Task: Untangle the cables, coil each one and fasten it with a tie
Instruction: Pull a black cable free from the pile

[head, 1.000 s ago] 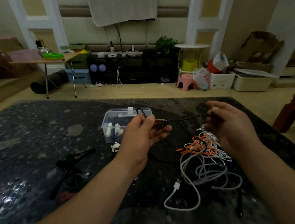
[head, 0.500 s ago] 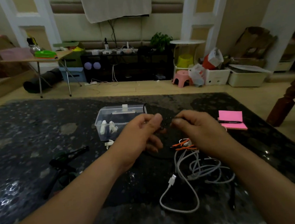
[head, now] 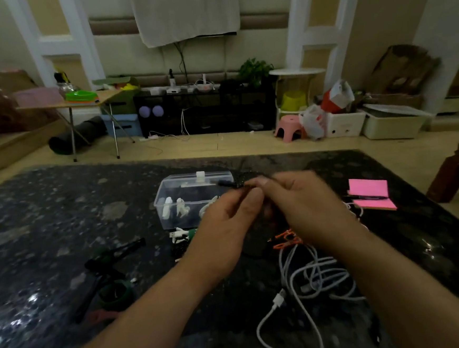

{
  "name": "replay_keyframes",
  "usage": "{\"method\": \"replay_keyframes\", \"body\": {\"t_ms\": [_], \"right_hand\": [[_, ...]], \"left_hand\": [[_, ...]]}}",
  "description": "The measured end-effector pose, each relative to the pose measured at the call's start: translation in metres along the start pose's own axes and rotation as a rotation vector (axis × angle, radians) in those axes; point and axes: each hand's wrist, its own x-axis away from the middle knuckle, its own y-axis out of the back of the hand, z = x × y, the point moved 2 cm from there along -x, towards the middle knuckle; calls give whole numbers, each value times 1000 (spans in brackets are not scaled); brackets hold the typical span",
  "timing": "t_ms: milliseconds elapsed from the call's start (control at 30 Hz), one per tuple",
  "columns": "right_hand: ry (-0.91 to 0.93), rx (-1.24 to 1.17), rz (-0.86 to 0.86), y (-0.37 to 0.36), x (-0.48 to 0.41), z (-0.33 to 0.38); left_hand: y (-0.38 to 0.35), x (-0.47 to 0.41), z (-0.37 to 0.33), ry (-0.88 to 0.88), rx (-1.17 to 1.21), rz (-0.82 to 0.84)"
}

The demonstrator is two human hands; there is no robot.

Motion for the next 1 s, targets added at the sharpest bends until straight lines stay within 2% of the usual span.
{"method": "replay_keyframes", "body": {"t_ms": [100, 200, 333, 400, 500, 567, 667, 733, 867, 1000], "right_hand": [[-69, 16, 135, -23, 5, -12], [-77, 1, 142, -28, 6, -16], [-216, -278, -10, -20, 1, -16], [-307, -353, -29, -18, -1, -19], [-346, -567, -26, -24, -2, -25], [-350, -777, -47, -25, -4, -26], [-408, -1152, -77, -15, -6, -31], [-414, -1248, -100, -7, -7, -34], [-340, -1221, -206, 11, -14, -46], [-272, -904, -255, 30, -16, -59]], "left_hand": [[5, -2, 7, 47, 26, -62], [13, -4, 9, 93, 14, -77], [23, -7, 9, 94, -128, -89], [26, -7, 10, 116, -183, -48], [26, -6, 9, 158, -175, 2], [30, -7, 9, 125, -201, -31], [38, -9, 14, 147, -120, -101], [43, -10, 17, 192, -54, -130], [51, -10, 18, 275, -31, -80], [53, -11, 19, 294, 68, -91]]}}
